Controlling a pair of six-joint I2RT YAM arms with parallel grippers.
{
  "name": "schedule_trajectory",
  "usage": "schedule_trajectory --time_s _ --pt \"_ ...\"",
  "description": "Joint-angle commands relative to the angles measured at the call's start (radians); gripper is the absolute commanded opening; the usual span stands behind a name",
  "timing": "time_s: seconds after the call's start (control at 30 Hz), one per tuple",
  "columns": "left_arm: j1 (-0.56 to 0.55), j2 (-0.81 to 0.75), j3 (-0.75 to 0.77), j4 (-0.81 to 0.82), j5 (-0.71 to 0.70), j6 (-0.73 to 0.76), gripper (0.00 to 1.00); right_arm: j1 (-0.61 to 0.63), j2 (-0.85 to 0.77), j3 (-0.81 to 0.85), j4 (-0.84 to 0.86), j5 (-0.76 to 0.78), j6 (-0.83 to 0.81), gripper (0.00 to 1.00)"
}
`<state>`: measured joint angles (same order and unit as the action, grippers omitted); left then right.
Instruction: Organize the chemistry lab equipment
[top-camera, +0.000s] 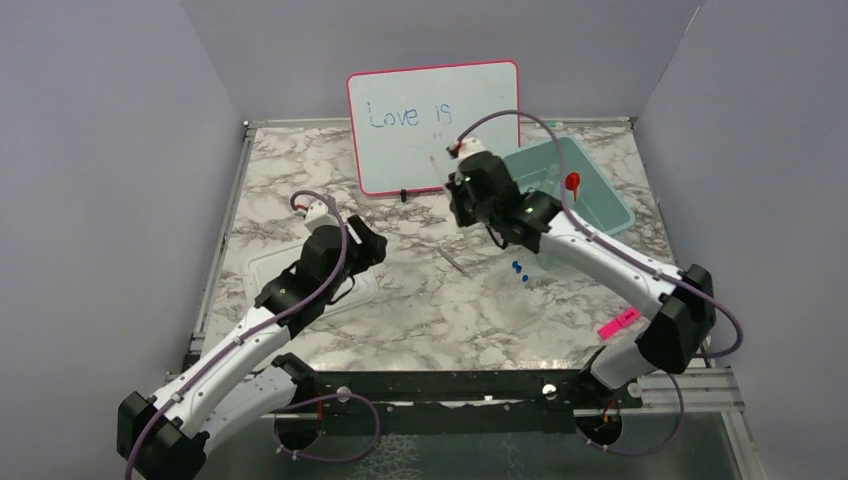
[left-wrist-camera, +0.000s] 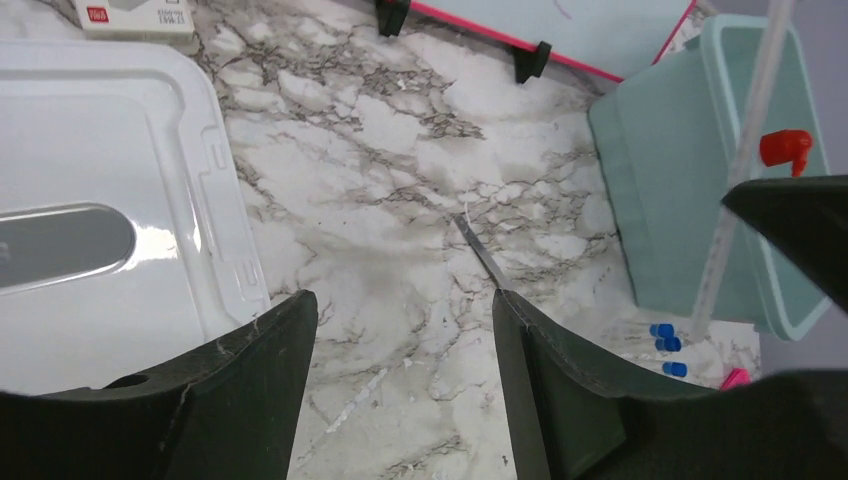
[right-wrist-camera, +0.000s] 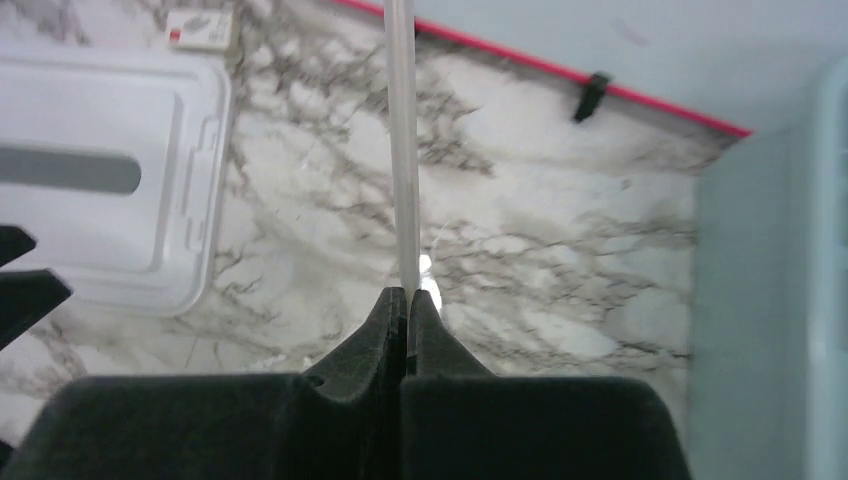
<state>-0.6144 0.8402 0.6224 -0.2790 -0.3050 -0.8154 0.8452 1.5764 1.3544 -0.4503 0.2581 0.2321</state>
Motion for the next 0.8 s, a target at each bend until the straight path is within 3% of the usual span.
schedule_trajectory --time_s 0.0,0.33,0.47,0.77 --pt "0.005 -0.045 0.078 -0.025 -0.014 0.103 0.68 -0.128 -0.123 0.035 -0.020 0.017 -0.096 0.01" --pt "0.005 -0.043 0.148 0.015 0.051 0.291 0.70 -0.467 -0.192 0.088 -0.052 -0.089 -0.321 0.01" --pt "0.005 -0.043 0.125 0.054 0.085 0.300 0.70 -0.646 -0.121 0.112 -0.059 -0.258 -0.350 0.01" --pt "0.005 0.005 0.106 0.051 0.111 0.286 0.71 -0.710 -0.071 0.003 -0.100 -0.418 -0.457 0.01"
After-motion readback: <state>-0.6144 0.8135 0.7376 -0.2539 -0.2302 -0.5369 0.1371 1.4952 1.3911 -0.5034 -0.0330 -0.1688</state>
